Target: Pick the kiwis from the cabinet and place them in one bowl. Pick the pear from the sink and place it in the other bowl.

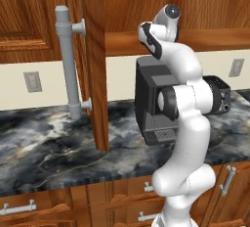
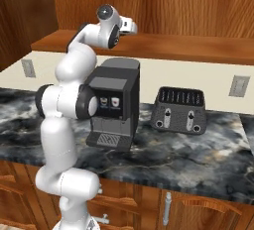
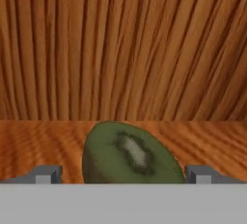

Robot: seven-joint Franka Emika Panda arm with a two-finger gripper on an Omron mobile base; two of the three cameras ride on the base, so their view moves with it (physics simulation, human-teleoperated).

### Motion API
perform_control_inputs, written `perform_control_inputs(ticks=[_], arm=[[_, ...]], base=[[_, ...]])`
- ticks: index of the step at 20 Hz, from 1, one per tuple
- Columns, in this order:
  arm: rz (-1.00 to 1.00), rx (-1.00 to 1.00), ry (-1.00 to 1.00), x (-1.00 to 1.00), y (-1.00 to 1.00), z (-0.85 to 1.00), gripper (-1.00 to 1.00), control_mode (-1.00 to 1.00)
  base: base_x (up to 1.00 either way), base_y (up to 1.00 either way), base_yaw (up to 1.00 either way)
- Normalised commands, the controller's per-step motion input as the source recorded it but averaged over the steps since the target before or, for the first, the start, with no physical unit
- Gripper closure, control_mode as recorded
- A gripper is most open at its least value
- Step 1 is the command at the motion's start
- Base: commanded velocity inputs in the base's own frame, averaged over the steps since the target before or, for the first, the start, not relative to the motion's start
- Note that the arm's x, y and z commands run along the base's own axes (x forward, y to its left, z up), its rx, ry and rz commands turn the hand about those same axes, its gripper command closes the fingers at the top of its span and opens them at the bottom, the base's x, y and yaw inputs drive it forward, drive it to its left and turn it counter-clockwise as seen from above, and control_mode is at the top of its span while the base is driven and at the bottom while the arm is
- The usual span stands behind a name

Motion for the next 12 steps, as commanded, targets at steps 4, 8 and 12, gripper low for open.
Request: perform_control_inputs(ticks=[4,8,12], arm=[[0.00,0.00,0.00,0.27,-0.01,0.00,-1.00,-1.00],[0.00,0.00,0.00,0.21,0.00,-0.05,-1.00,-1.00],[0.00,0.00,0.00,0.04,0.00,-0.06,1.00,-1.00]], base=[[0.00,0.00,0.00],[0.00,0.00,0.00],[0.00,0.00,0.00]])
